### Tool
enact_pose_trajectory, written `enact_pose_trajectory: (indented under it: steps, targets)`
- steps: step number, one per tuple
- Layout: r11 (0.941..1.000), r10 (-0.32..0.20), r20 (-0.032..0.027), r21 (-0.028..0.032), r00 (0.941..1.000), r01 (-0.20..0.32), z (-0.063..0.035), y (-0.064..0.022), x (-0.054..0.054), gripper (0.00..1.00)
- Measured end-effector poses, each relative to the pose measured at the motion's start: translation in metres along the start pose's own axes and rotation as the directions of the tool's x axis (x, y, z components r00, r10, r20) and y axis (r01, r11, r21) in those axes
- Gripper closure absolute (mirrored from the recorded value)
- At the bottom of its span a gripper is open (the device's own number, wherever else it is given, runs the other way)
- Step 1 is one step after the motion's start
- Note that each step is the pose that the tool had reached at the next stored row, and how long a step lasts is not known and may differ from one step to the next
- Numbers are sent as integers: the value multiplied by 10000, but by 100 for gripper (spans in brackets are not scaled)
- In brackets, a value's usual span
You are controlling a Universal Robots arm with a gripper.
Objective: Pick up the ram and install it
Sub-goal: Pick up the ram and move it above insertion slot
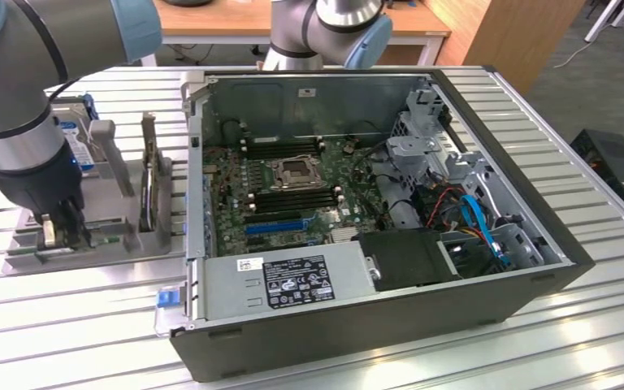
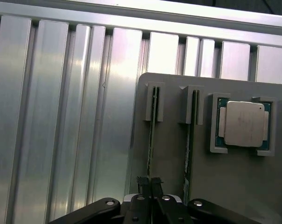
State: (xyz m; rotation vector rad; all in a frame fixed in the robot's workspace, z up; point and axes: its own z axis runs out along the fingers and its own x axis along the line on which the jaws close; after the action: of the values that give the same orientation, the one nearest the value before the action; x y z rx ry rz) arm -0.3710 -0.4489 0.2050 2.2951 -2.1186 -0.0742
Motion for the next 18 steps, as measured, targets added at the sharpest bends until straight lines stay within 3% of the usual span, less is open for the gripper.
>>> enact_pose_trajectory:
  steps: [18]
  targets:
    - [10000,47,1,0,10000,-47,-255,10,-6,87]
